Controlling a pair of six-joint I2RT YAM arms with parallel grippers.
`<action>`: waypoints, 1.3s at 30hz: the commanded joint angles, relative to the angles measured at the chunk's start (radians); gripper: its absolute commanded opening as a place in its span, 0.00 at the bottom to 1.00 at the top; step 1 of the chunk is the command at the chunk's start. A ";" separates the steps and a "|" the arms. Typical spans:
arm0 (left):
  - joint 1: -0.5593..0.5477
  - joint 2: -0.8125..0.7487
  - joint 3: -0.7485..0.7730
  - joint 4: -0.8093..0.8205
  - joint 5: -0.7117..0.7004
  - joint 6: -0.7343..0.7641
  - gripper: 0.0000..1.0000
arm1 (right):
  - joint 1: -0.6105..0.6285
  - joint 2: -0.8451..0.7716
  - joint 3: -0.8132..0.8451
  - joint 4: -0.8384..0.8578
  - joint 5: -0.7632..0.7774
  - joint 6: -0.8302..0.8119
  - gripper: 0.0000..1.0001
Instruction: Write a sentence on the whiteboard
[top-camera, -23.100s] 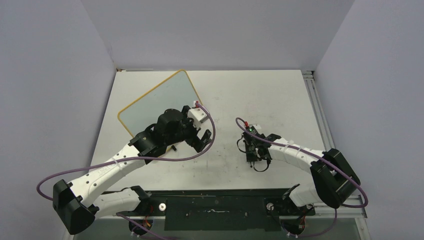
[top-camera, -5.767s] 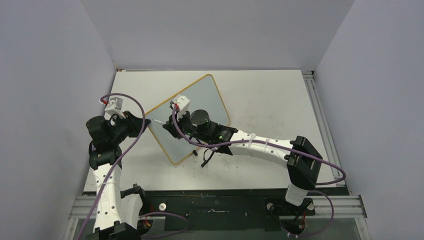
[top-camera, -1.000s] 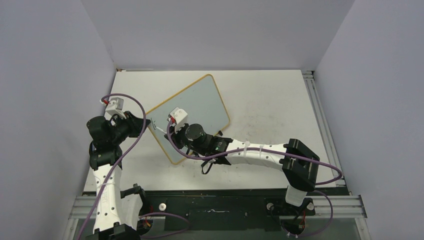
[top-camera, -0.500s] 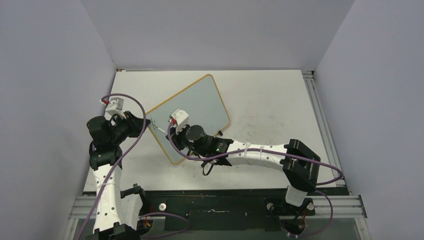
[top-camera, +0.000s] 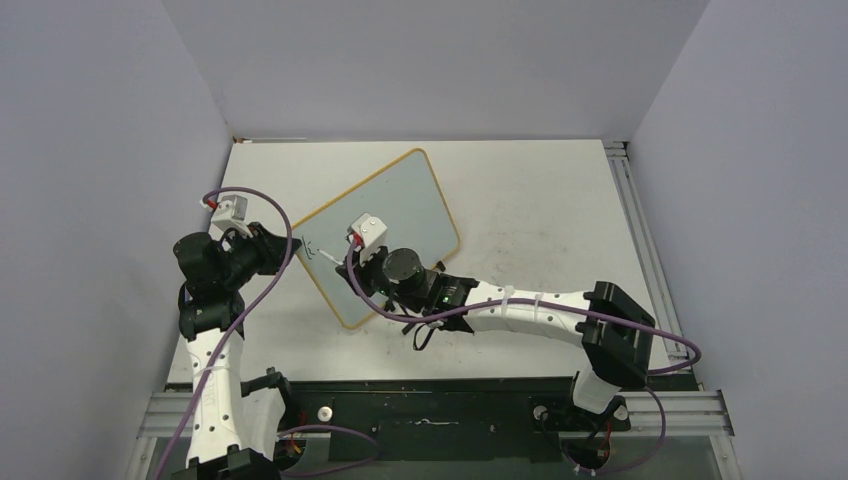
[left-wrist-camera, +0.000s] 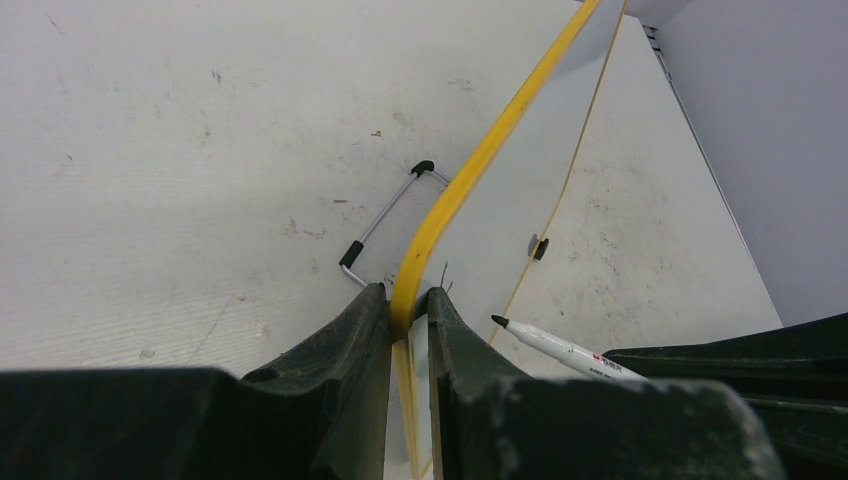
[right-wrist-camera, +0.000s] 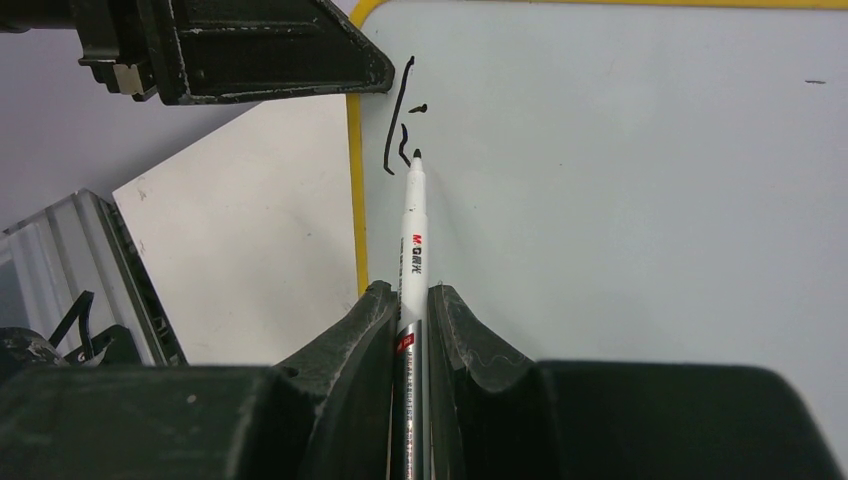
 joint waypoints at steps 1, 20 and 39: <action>-0.002 -0.006 0.044 -0.010 -0.019 0.030 0.00 | -0.009 -0.009 0.039 0.058 -0.002 -0.013 0.05; -0.002 -0.005 0.045 -0.009 -0.014 0.031 0.00 | -0.021 0.051 0.068 0.083 -0.009 -0.019 0.05; -0.004 -0.009 0.044 -0.010 -0.012 0.032 0.00 | -0.032 0.066 0.063 0.063 0.030 -0.005 0.05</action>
